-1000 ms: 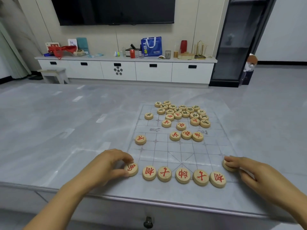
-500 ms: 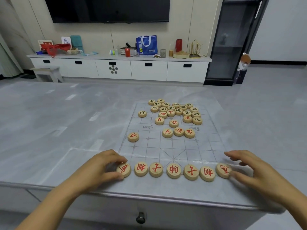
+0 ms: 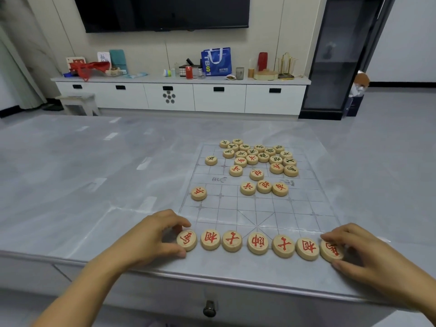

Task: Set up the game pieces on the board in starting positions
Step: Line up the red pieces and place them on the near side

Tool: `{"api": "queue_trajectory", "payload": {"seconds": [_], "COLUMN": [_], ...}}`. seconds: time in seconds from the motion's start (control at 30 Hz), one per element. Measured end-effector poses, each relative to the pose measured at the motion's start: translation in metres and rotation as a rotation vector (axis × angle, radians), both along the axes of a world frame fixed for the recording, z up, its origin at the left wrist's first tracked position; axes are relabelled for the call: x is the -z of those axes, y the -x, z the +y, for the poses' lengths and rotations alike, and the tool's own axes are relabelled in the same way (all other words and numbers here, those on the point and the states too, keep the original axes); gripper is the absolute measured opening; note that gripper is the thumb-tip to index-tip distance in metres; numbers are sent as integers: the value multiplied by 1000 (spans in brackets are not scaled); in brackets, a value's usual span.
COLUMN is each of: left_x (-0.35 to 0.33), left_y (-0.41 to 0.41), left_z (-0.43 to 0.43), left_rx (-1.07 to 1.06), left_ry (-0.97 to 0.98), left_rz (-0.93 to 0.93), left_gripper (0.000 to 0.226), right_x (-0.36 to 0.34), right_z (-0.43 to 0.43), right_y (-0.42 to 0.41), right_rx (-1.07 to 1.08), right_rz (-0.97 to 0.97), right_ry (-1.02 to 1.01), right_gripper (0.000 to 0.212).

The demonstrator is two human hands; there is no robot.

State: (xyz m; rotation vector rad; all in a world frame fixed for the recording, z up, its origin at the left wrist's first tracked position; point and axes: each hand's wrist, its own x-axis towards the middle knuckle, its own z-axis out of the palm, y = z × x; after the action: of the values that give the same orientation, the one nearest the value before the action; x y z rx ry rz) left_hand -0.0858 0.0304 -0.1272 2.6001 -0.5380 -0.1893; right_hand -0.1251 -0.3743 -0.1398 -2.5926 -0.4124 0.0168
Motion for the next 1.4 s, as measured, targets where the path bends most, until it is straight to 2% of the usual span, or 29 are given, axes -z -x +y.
{"api": "queue_trajectory", "payload": {"seconds": [0.07,0.17,0.2,0.27,0.37,0.43,0.53,0.63,0.73,0.87,0.97,1.03,1.17,1.4], "left_x": [0,2,2,1,-1,-4,-4,1,-1,-8,-5,-2,0,-1], "left_y": [1,0,0,-2,-2,-1,1,0,2,4,6,6,5,3], "left_z": [-3,-5,-5,-3,3,3,-4,-14,-10,-1,-5,-9,-14,-15], "left_rx": [-22,-13,0,41,99,70,-92,-171,-121,-10,-107,-168,-140,-129], "left_ry": [-13,-18,-9,7,6,28,24,-21,23,65,77,71,59,57], "left_rz": [0,-29,-32,-27,5,48,51,-11,40,161,145,104,100,104], "left_gripper": [51,43,40,38,45,47,60,42,31,43,51,45,33,32], "right_x": [3,2,2,1,-3,-2,-2,-2,-4,-6,-6,-5,-7,-9], "right_z": [-1,1,1,2,4,4,5,6,6,9,8,7,9,9], "right_y": [-1,0,0,1,2,2,3,3,4,5,4,4,5,6], "right_rx": [6,-1,6,29,68,81,92,126,143,137,133,142,125,113], "right_rz": [-1,-21,-10,27,64,55,37,43,43,48,37,40,45,54], "right_ry": [12,5,7,-15,-49,-54,-63,-73,-81,-76,-83,-80,-45,-23], "right_gripper": [62,39,39,48,78,84,86,88,92,94,90,90,92,91]}}
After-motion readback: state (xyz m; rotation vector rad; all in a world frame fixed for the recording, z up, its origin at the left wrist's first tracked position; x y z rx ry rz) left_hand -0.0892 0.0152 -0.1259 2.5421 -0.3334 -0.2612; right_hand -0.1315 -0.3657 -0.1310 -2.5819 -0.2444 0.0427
